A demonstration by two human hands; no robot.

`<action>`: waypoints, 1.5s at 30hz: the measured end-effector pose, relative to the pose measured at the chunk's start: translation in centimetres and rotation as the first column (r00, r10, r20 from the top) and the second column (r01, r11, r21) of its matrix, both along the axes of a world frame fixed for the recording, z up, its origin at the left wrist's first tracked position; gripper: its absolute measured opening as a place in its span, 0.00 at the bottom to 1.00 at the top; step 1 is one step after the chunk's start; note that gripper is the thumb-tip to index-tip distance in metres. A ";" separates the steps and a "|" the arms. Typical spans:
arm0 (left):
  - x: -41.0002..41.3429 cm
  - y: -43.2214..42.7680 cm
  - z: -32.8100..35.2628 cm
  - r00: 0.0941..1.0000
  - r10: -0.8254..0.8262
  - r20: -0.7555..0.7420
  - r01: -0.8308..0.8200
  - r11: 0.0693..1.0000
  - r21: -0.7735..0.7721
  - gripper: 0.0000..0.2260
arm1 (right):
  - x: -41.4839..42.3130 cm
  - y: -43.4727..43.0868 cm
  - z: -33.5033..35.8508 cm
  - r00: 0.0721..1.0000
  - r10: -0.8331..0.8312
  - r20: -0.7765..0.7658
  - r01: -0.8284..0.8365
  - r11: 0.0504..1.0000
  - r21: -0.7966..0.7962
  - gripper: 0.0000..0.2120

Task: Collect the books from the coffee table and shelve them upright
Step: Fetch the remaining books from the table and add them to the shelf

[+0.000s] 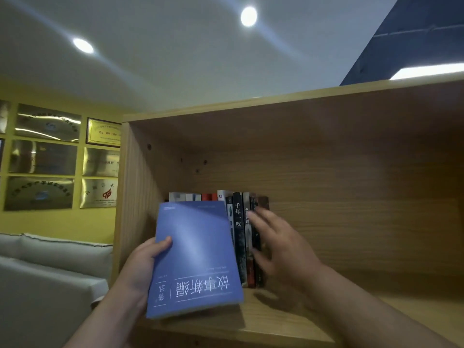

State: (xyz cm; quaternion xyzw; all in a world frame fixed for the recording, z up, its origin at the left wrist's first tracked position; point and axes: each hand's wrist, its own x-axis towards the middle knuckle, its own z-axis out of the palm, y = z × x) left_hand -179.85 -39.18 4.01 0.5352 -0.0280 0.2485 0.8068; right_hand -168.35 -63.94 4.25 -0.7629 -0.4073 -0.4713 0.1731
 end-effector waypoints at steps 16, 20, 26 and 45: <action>6.5 -6.0 -0.9 0.812 0.309 0.495 -0.531 0.039 0.847 0.22 | -2.7 -6.7 2.5 0.979 0.201 0.041 -0.204 0.939 0.276 0.08; 8.5 -5.7 -1.1 0.885 0.311 0.348 -0.275 -0.256 0.927 0.37 | -2.7 -7.6 2.9 0.981 0.177 -0.079 -0.124 0.886 0.446 0.23; 8.2 -5.8 -1.4 0.877 0.318 0.360 -0.322 -0.165 0.932 0.36 | -1.9 -7.6 2.0 0.951 0.121 -0.283 0.045 0.856 0.516 0.18; 8.5 -5.9 -2.0 0.871 0.324 0.370 -0.402 0.035 0.915 0.34 | 1.3 -0.3 0.2 0.363 0.367 -0.857 -0.148 0.930 0.335 0.34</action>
